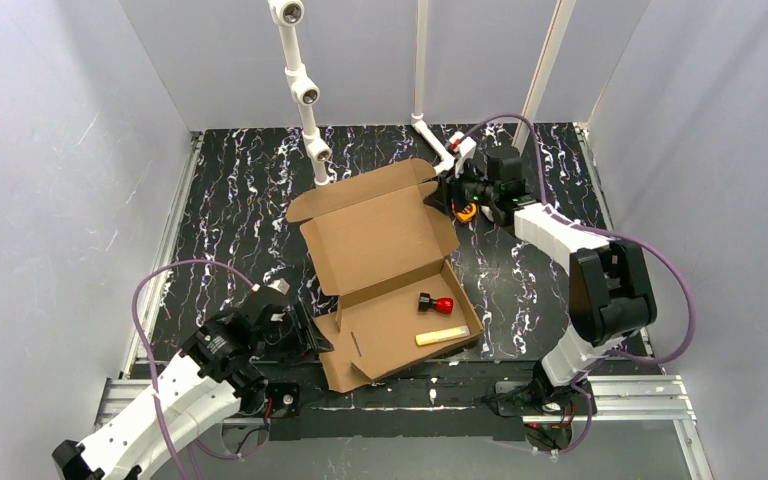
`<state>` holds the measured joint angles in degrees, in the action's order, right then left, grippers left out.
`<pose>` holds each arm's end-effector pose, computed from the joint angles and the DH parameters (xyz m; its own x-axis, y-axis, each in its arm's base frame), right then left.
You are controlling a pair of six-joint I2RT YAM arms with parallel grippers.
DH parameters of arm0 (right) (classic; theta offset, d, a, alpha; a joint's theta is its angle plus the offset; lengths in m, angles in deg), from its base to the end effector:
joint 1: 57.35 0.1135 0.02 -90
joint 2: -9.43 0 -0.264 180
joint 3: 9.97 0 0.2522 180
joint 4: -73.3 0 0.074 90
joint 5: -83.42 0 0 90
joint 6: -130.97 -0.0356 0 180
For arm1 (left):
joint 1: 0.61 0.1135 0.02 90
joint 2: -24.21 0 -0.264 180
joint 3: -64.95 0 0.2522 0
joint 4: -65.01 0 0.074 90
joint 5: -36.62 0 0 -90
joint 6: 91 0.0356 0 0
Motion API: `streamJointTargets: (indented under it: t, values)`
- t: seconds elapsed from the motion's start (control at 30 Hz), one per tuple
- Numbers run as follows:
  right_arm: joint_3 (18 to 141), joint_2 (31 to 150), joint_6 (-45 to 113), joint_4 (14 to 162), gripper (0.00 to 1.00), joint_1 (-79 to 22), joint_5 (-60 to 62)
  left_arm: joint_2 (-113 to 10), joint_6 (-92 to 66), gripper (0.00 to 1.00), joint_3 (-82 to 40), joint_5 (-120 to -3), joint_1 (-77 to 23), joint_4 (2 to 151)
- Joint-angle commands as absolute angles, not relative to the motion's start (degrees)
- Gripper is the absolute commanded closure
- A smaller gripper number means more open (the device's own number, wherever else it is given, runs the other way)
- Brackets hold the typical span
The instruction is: Fold the paper box
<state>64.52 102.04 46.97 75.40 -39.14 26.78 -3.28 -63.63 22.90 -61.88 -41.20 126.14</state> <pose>0.3445 0.1339 0.2629 -0.2480 -0.1735 -0.9531 -0.7814 0.6174 0.0909 0.0763 -0.0723 0.2195 -0.8935 -0.3910 -0.2207 -0.1584 0.7345 -0.6599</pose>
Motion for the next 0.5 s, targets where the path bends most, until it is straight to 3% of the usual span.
streamJointTargets:
  t: [0.0,0.1,0.23,0.33,0.47]
  values:
    - [68.45,105.15,44.85,77.21,0.64,-38.37,25.31,-6.31,-66.34,0.55,24.69,-62.96,-41.02,118.24]
    - [64.96,102.28,43.81,73.42,0.83,-38.5,24.63,-10.81,-65.76,0.69,24.74,-63.69,-41.03,115.0]
    - [58.34,95.81,41.94,67.99,0.96,-39.41,24.18,-14.09,-64.93,0.89,24.63,-64.37,-41.03,112.54]
    - [54.02,91.28,39.78,64.89,0.99,-40.76,24.01,-14.29,-64.03,1.0,23.69,-62.99,-41.04,112.67]
    - [50.41,87.18,34.94,60.71,0.99,-42.94,24.41,-15.25,-61.9,1.0,21.48,-61.74,-41.03,112.62]
